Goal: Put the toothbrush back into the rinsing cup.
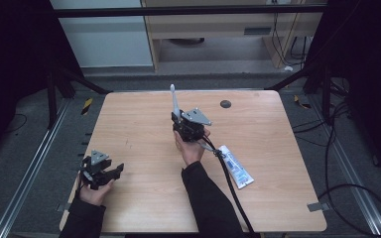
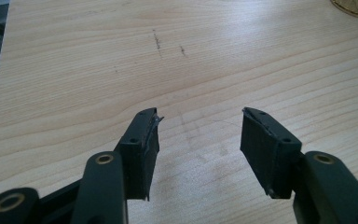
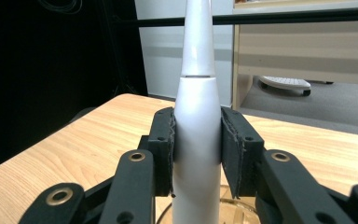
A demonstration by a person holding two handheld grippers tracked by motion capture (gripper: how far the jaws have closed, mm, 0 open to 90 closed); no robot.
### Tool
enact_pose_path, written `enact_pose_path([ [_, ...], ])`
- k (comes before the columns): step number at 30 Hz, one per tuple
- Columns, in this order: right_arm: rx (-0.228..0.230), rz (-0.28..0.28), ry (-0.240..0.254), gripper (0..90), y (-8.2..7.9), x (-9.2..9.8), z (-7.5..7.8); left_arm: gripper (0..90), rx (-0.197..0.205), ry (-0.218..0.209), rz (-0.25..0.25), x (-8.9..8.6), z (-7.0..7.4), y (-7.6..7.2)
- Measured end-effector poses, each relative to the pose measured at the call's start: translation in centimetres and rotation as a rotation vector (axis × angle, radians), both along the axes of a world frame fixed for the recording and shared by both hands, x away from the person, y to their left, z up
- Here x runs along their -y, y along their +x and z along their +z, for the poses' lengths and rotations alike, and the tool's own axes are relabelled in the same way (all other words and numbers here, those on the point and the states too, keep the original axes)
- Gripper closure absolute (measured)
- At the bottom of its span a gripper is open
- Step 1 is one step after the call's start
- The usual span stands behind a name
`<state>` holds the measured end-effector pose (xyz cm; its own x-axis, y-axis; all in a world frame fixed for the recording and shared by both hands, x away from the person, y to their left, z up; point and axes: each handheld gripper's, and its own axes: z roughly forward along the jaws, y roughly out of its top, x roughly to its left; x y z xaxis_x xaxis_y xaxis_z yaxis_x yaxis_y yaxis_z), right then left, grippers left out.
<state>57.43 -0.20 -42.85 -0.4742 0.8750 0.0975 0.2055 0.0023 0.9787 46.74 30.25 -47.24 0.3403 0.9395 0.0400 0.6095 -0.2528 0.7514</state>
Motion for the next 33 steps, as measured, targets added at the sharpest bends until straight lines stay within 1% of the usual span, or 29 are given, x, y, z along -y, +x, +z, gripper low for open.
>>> enact_pose_path([
  [7, -0.018, -0.006, -0.001, 67.1, -0.1, 0.2, -0.5, 46.0, -0.002, 0.001, 0.0, 0.0, 0.0, 0.0],
  [9, -0.029, -0.005, -0.01, 67.1, -0.1, 0.2, -0.7, 45.9, -0.004, 0.003, -0.001, 0.0, -0.1, 0.1],
  [14, -0.035, -0.002, -0.013, 67.1, -0.2, -0.1, -0.8, 46.0, 0.001, 0.001, -0.001, 0.1, 0.0, 0.0],
  [16, -0.032, 0.0, -0.021, 67.1, -0.3, -0.1, -0.9, 45.9, -0.001, 0.002, -0.001, 0.0, 0.0, 0.0],
  [19, -0.031, -0.002, -0.017, 67.1, -0.4, 0.0, -1.0, 45.9, -0.001, 0.002, -0.003, 0.0, 0.0, 0.0],
  [27, -0.045, -0.004, -0.019, 67.0, -0.6, 0.3, -1.5, 45.9, -0.002, 0.004, -0.004, 0.1, 0.0, 0.0],
  [31, -0.044, -0.002, -0.018, 67.1, -0.6, 0.4, -1.7, 46.0, -0.002, 0.003, -0.004, 0.1, 0.0, 0.0],
  [33, -0.036, -0.003, -0.017, 67.1, -0.5, 0.3, -1.7, 46.0, -0.002, 0.003, -0.004, 0.1, 0.0, 0.0],
])
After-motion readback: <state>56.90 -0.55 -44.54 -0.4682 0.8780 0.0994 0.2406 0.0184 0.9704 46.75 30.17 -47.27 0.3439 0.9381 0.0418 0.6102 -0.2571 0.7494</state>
